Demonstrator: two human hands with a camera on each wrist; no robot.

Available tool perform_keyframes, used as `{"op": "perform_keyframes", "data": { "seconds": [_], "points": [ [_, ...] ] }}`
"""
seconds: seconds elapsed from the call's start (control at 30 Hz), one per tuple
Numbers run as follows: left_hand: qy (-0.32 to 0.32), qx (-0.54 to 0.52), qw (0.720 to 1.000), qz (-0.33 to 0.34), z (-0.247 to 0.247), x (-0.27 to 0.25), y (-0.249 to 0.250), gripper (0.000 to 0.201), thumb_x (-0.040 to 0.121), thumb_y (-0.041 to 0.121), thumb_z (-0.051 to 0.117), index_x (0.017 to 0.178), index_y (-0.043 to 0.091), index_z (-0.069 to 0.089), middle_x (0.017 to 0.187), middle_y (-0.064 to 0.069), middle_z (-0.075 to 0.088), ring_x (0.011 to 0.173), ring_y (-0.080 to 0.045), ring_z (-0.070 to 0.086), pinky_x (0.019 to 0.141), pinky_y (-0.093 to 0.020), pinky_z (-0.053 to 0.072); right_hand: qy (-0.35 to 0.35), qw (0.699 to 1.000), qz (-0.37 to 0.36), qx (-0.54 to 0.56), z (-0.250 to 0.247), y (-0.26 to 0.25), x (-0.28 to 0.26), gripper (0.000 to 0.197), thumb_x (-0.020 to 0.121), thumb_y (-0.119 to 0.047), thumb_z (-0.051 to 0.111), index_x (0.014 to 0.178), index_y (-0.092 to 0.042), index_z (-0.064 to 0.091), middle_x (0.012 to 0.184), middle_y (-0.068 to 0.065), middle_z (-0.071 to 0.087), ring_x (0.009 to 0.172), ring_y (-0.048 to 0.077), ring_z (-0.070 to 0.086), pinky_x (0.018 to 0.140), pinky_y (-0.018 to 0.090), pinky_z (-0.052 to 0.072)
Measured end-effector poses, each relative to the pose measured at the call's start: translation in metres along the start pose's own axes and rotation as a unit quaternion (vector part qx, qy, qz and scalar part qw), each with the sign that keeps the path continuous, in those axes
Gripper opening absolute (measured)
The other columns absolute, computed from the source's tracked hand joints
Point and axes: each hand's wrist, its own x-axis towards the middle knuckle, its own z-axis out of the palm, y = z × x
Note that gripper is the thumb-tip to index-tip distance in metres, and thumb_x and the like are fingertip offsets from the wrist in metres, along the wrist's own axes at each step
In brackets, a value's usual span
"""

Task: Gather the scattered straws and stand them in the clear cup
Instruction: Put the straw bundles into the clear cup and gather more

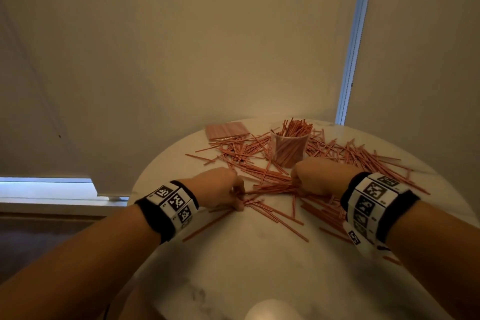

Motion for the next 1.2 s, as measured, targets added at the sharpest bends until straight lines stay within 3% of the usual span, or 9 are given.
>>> {"op": "perform_keyframes", "data": {
  "seconds": [0.23,0.4,0.5,0.57,0.7,0.8,0.93,1.13,1.2],
  "points": [
    [0.027,0.032,0.999,-0.001,0.003,0.004,0.014,0.021,0.094,0.02,0.071,0.114,0.015,0.073,0.107,-0.005,0.072,0.097,-0.023,0.065,0.073,-0.024,0.041,0.003,1.0,-0.012,-0.021,0.001,0.001,-0.001,0.026,0.094,-0.004,0.048,0.114,-0.009,0.063,0.107,0.009,0.065,0.094,0.026,0.063,0.076,0.033,0.052],
    [0.004,0.066,0.998,-0.009,0.001,0.005,0.023,0.019,0.097,0.013,0.061,0.114,0.011,0.068,0.106,-0.01,0.069,0.094,-0.027,0.065,0.073,-0.031,0.048,0.01,1.0,-0.009,-0.013,0.0,0.004,-0.001,0.024,0.096,-0.006,0.048,0.114,-0.008,0.064,0.105,0.008,0.065,0.093,0.026,0.063,0.079,0.033,0.054],
    [-0.026,0.054,0.998,-0.021,-0.004,0.004,0.022,0.017,0.099,0.015,0.057,0.11,0.008,0.068,0.103,-0.01,0.07,0.092,-0.028,0.065,0.076,-0.035,0.052,0.024,0.999,-0.005,0.027,-0.007,0.01,-0.004,0.023,0.1,-0.012,0.046,0.115,-0.011,0.063,0.1,0.005,0.063,0.091,0.023,0.061,0.077,0.032,0.05],
    [-0.039,0.024,0.999,-0.029,-0.009,0.002,0.017,0.017,0.1,0.02,0.055,0.103,0.008,0.068,0.093,-0.006,0.067,0.085,-0.026,0.062,0.068,-0.03,0.047,0.032,0.998,-0.005,0.058,-0.014,0.013,-0.007,0.021,0.101,-0.014,0.045,0.116,-0.011,0.06,0.099,0.003,0.061,0.09,0.022,0.06,0.073,0.03,0.046],
    [-0.028,-0.073,0.993,-0.09,-0.015,0.002,0.008,0.024,0.105,0.033,0.052,0.115,0.015,0.065,0.094,0.003,0.063,0.085,-0.016,0.061,0.074,-0.029,0.046,0.028,0.992,-0.015,0.122,-0.026,0.016,-0.012,0.016,0.1,-0.013,0.053,0.116,-0.012,0.057,0.104,0.005,0.066,0.094,0.023,0.063,0.082,0.036,0.052],
    [0.004,-0.297,0.945,-0.137,-0.017,0.004,0.002,0.02,0.108,0.02,0.047,0.109,0.008,0.063,0.099,-0.009,0.071,0.079,-0.015,0.064,0.071,-0.028,0.055,0.043,0.98,-0.039,0.188,-0.035,0.014,-0.013,0.019,0.103,-0.019,0.05,0.121,-0.016,0.056,0.098,-0.004,0.068,0.09,0.012,0.062,0.08,0.03,0.05],
    [0.072,-0.426,0.886,-0.17,-0.026,0.008,0.002,0.024,0.105,0.01,0.041,0.107,0.005,0.064,0.082,-0.005,0.059,0.065,-0.014,0.047,0.058,-0.026,0.037,0.081,0.965,-0.057,0.241,-0.043,0.008,-0.01,0.02,0.106,-0.029,0.044,0.122,-0.024,0.053,0.106,0.001,0.068,0.075,0.002,0.054,0.063,0.021,0.039],
    [0.132,-0.29,0.937,-0.144,-0.036,0.012,0.005,0.032,0.105,0.02,0.037,0.098,0.011,0.068,0.1,-0.005,0.067,0.083,-0.016,0.056,0.07,-0.029,0.043,0.159,0.948,-0.038,0.275,-0.046,-0.004,0.001,0.011,0.106,-0.029,0.041,0.109,-0.024,0.05,0.09,-0.005,0.066,0.077,0.01,0.063,0.064,0.027,0.05],
    [0.137,-0.295,0.937,-0.13,-0.039,0.013,0.004,0.032,0.105,0.021,0.038,0.093,0.014,0.067,0.089,-0.001,0.065,0.074,-0.013,0.055,0.063,-0.028,0.041,0.179,0.945,-0.033,0.27,-0.047,-0.009,0.005,0.016,0.106,-0.032,0.04,0.114,-0.022,0.049,0.091,-0.003,0.065,0.078,0.013,0.064,0.065,0.03,0.053]
  ]
}}
